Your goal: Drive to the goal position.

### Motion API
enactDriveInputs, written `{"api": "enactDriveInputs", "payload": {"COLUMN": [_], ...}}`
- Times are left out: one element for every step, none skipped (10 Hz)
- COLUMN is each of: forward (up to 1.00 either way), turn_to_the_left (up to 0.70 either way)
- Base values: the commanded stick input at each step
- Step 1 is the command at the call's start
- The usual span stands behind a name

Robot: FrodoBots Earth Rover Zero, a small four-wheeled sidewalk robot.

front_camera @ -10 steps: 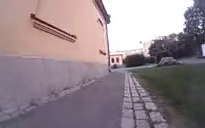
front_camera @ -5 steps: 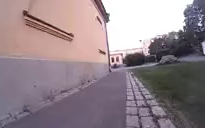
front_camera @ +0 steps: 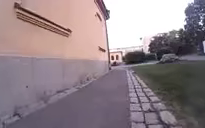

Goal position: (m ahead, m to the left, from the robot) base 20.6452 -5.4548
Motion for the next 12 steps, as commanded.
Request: {"api": "enactDriveInputs", "payload": {"forward": [0.5,0.5,0.5,0.5,0.5,0.5,0.5,0.5,0.5,0.5,0.5,0.5], "turn_to_the_left": [0.0,0.0,0.0,0.0,0.0,0.0,0.0,0.0,0.0,0.0,0.0,0.0]}}
